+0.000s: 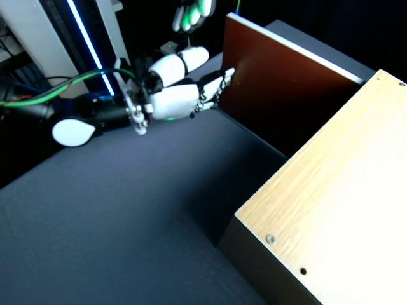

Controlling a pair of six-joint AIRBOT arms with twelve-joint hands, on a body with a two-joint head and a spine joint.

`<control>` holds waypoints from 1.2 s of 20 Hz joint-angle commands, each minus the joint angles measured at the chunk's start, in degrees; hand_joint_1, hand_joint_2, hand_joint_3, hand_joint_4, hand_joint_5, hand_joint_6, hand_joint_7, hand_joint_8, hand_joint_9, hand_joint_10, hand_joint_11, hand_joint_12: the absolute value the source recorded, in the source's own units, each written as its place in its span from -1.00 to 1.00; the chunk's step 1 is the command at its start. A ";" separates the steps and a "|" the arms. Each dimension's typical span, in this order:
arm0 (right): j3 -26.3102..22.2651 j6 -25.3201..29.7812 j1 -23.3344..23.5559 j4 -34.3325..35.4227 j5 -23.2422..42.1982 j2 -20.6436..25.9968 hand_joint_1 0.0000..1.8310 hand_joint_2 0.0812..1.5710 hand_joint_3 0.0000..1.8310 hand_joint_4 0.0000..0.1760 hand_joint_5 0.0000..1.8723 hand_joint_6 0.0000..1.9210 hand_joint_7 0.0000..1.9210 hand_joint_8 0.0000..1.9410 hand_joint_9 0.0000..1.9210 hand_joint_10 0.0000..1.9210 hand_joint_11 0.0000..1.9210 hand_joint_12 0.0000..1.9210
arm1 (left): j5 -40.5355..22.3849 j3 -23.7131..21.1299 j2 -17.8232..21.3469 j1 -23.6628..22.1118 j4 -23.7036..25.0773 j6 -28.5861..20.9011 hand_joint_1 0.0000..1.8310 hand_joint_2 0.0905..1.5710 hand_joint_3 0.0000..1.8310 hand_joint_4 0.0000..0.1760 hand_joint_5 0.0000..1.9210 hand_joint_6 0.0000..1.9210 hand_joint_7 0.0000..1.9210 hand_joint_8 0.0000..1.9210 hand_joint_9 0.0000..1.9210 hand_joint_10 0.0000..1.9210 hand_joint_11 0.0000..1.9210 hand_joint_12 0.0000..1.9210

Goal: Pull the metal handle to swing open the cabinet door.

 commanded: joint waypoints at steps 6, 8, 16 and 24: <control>0.43 -0.35 1.04 1.85 5.71 -1.45 -1.00 1.00 -0.89 -1.00 -0.64 -1.00 -0.67 -1.00 -0.72 -1.00 -1.00 -0.34 | -1.43 0.08 0.39 -0.53 -5.54 0.49 -1.00 1.00 -0.81 -1.00 -0.56 -1.00 -0.54 -1.00 -0.59 -1.00 -1.00 -0.03; 0.52 -0.35 1.04 1.85 5.71 -1.50 -1.00 1.00 -0.89 -1.00 -0.64 -1.00 -0.66 -1.00 -0.71 -1.00 -1.00 -0.31 | -1.43 0.07 0.39 -0.53 -5.54 0.49 -1.00 1.00 -0.82 -1.00 -0.56 -1.00 -0.54 -1.00 -0.60 -1.00 -1.00 -0.04; 2.91 -0.35 1.50 2.16 8.85 1.94 -1.00 1.00 -0.89 -1.00 -0.63 -1.00 -0.66 -1.00 -0.71 -1.00 -1.00 -0.32 | -1.43 0.07 0.39 -0.53 -5.54 0.49 -1.00 1.00 -0.84 -1.00 -0.56 -1.00 -0.54 -1.00 -0.60 -1.00 -1.00 -0.07; 8.50 -0.35 0.98 2.08 10.03 3.43 -1.00 1.00 -0.90 -1.00 -0.64 -1.00 -0.66 -1.00 -0.72 -1.00 -1.00 -0.35 | -1.43 0.07 0.39 -0.53 -5.54 0.49 -1.00 1.00 -0.83 -1.00 -0.55 -1.00 -0.54 -1.00 -0.60 -1.00 -1.00 -0.08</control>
